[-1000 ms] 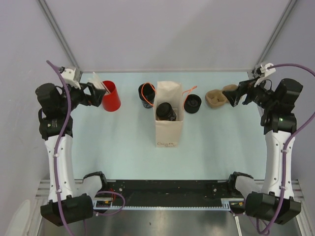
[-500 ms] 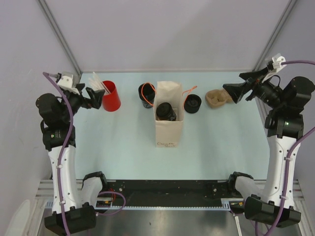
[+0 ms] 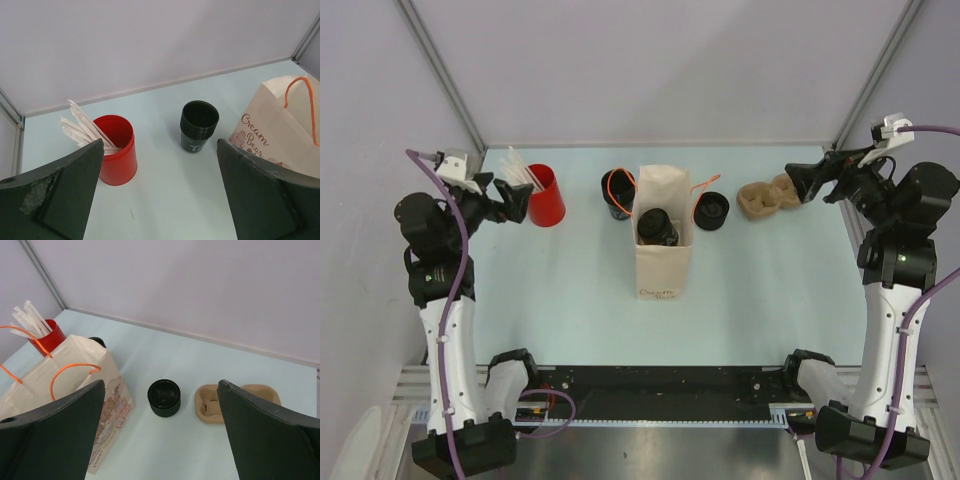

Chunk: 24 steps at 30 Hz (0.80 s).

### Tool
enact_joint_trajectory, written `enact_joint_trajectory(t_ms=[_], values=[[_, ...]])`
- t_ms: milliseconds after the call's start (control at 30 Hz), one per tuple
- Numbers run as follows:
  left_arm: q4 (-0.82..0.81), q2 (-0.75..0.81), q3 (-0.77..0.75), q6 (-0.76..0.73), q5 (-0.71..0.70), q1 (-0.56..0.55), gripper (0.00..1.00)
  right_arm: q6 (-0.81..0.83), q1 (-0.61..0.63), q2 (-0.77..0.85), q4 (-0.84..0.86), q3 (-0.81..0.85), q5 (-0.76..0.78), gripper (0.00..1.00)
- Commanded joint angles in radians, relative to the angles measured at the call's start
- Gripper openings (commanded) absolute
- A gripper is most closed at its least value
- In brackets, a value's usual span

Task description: Pack the takeout coffee

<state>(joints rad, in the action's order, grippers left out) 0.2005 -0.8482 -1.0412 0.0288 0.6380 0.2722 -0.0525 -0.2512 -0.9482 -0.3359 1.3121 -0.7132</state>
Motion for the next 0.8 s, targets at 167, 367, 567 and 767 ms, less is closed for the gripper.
enact_joint_trajectory(t_ms=[167, 367, 567, 767], values=[[-0.049, 0.003, 0.007, 0.036, -0.015, 0.028, 0.99, -0.020, -0.005, -0.015, 0.015, -0.007, 0.118, 1.00], [-0.059, -0.009, 0.017, 0.043, -0.003, 0.036, 0.99, -0.027, -0.007, -0.023, 0.014, -0.007, 0.115, 1.00], [-0.067, -0.014, 0.023, 0.043, 0.002, 0.041, 0.99, -0.012, -0.007, -0.024, 0.008, -0.007, 0.116, 1.00], [-0.070, -0.015, 0.029, 0.045, 0.009, 0.045, 0.99, -0.006, -0.008, -0.023, 0.001, -0.007, 0.121, 1.00]])
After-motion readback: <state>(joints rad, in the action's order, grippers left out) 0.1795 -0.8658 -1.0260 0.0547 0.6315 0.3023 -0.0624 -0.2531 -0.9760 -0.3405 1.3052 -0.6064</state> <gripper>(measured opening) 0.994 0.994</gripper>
